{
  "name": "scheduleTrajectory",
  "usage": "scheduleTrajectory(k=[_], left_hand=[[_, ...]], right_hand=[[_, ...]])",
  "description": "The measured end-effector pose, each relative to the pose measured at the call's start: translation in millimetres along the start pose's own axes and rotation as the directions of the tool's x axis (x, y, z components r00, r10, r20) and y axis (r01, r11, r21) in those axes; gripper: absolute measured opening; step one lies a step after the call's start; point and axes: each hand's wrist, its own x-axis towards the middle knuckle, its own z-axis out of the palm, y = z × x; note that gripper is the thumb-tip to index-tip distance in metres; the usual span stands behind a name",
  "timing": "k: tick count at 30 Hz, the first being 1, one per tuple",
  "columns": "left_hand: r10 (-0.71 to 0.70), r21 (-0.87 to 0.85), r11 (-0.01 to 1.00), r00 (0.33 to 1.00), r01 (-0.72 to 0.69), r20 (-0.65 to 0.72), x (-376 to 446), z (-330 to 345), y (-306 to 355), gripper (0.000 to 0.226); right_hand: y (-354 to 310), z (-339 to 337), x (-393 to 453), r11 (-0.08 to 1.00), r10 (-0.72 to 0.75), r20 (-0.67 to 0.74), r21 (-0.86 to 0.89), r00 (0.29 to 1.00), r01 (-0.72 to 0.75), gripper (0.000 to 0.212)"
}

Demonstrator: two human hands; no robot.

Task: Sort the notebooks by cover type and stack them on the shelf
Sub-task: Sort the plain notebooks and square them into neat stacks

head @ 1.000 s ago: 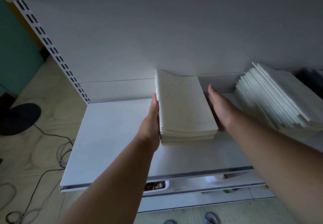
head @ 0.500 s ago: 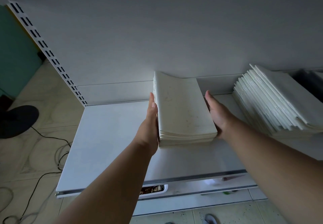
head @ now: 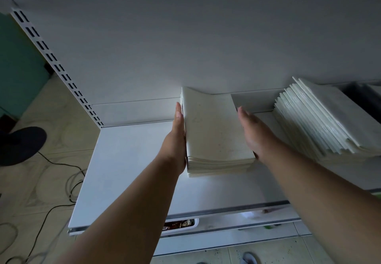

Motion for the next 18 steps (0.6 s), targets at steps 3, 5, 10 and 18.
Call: scheduleTrajectory(k=[3, 5, 10, 18], left_hand=[[0.009, 0.007, 1.000, 1.000, -0.009, 0.009, 2.5, -1.8, -5.0, 0.067], [0.035, 0.003, 0.999, 0.999, -0.035, 0.028, 5.1, -2.7, -9.0, 0.070], [0.032, -0.035, 0.999, 0.997, -0.029, 0.075, 7.0, -4.2, -4.3, 0.068], [0.059, -0.071, 0.996, 0.998, -0.057, 0.015, 1.3, -2.0, -4.9, 0.057]], right_hand=[[-8.6, -5.1, -23.7, 0.770, -0.454, 0.102, -0.455, 0.885, 0.447, 0.090], [-13.7, 1.9, -39.9, 0.417, -0.568, 0.326, -0.679, 0.756, 0.605, 0.107], [-23.7, 28.7, -45.1, 0.182, -0.501, 0.501, -0.736, 0.706, 0.652, 0.103], [-21.4, 29.6, -44.7, 0.256, -0.449, 0.564, -0.663, 0.694, 0.704, 0.104]])
